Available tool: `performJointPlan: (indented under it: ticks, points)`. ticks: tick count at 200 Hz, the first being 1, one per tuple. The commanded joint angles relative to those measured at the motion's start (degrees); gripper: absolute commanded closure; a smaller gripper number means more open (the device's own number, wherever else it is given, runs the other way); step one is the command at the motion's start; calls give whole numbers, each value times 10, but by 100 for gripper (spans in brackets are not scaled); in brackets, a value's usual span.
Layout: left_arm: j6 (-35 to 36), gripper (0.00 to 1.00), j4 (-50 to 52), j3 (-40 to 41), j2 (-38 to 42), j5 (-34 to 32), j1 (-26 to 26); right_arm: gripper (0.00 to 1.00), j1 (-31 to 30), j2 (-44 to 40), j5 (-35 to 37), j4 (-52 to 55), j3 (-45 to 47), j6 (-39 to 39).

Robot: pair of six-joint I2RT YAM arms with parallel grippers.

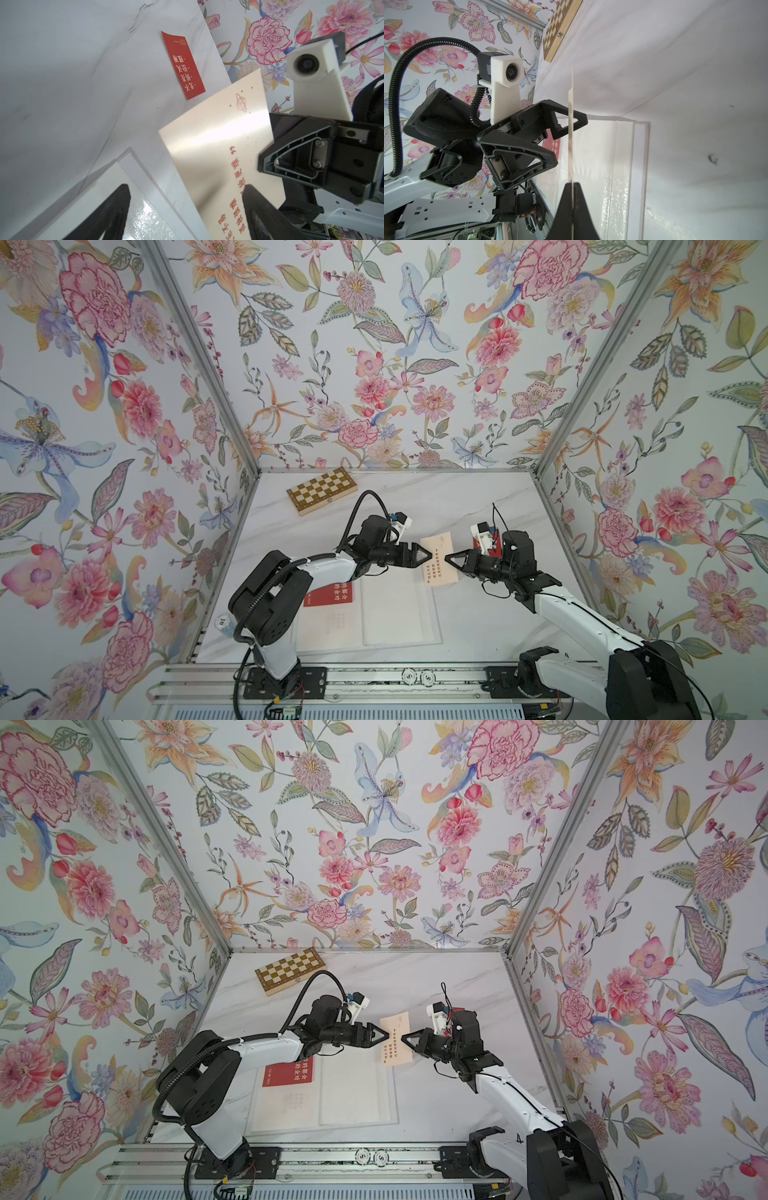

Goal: Place the photos into the photo albums
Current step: Pick up the photo at the center of the board.

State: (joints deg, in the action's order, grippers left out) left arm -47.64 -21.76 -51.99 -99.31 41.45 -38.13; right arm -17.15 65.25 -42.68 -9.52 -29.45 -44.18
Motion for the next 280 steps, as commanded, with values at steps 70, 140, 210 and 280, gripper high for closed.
performJointPlan:
  ticks: [70, 140, 210, 280]
  points:
    - [-43, 46, -73, 12, 24, 44, 15, 100, -46, 53, -45, -90, 14, -15]
    - [-48, 78, -77, 18, 32, 43, 22, 100, -44, 55, -52, -85, 20, -6]
    - [-62, 100, -88, 19, 38, 46, 24, 95, -39, 57, -54, -88, 15, -8]
    - [-124, 100, -141, 64, 63, 21, 79, 49, -38, 46, -28, -95, 26, -27]
